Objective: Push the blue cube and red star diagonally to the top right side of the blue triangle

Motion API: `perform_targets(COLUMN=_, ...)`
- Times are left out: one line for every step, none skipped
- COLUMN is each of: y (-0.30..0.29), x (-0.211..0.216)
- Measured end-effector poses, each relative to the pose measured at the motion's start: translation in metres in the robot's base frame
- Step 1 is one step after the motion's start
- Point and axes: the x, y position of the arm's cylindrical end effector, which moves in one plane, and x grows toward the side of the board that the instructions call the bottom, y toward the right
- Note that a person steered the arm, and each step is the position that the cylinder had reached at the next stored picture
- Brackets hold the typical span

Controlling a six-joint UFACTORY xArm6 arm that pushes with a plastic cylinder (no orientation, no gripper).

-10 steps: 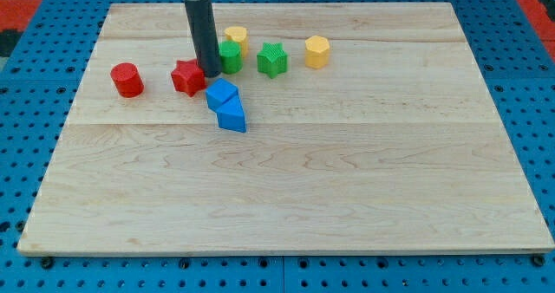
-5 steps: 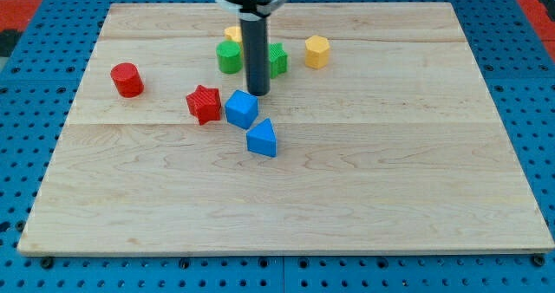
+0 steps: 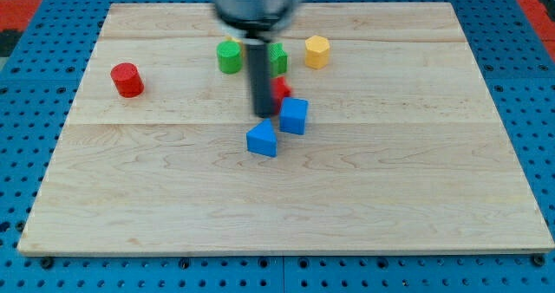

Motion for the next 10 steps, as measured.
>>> perform_targets(y=0.035, x=0.000)
perform_targets(y=0.005, x=0.009)
perform_targets(y=-0.064, x=0.000)
perform_targets(y=-0.036, x=-0.021)
perform_targets(y=-0.041, x=-0.033)
perform_targets(y=-0.037, x=-0.054)
perform_targets(y=0.037, x=-0.048)
perform_targets(y=-0.015, x=-0.031)
perform_targets(y=0.011, x=-0.007)
perform_targets(y=0.075, x=-0.008)
